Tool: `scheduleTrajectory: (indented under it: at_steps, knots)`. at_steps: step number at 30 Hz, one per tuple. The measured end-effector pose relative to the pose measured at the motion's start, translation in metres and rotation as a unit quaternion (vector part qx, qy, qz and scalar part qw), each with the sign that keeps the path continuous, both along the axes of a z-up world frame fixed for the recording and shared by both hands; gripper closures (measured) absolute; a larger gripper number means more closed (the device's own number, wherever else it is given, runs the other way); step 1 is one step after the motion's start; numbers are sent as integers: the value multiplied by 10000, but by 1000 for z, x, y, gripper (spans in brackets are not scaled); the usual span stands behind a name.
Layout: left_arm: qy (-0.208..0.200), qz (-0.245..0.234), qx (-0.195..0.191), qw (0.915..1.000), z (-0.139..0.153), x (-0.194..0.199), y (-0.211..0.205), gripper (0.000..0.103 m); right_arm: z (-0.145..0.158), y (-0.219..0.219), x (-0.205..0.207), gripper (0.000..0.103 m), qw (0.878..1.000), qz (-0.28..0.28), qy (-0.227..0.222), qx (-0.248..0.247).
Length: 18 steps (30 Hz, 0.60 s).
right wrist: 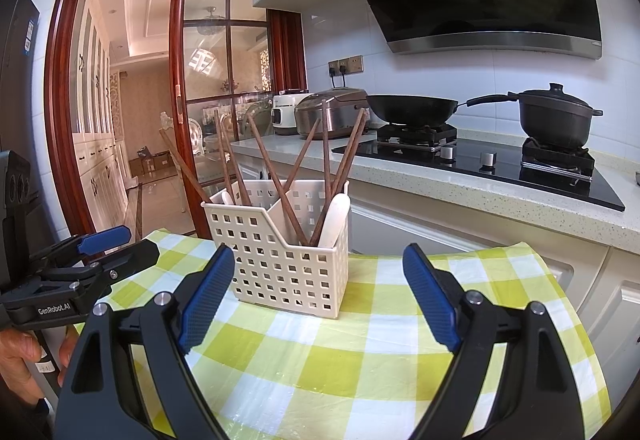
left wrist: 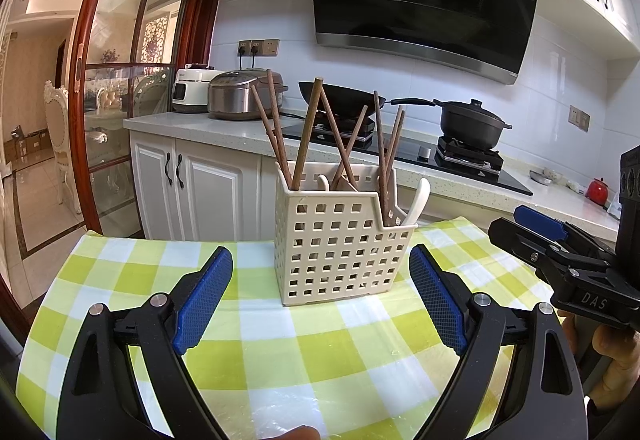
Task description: Organize utensils
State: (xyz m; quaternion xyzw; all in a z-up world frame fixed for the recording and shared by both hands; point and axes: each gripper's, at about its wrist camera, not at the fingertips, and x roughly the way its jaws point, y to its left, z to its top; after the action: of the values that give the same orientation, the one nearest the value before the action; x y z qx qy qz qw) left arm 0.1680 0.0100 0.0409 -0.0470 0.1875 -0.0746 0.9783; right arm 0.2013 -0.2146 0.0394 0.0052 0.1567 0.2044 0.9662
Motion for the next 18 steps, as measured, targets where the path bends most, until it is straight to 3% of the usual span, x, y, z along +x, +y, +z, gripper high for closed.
scheduleTrajectory:
  at_steps: [18]
  knots:
    - [13, -60, -3, 10000, -1, 0, -1, 19, 0, 0, -1, 19, 10000, 7, 9, -10]
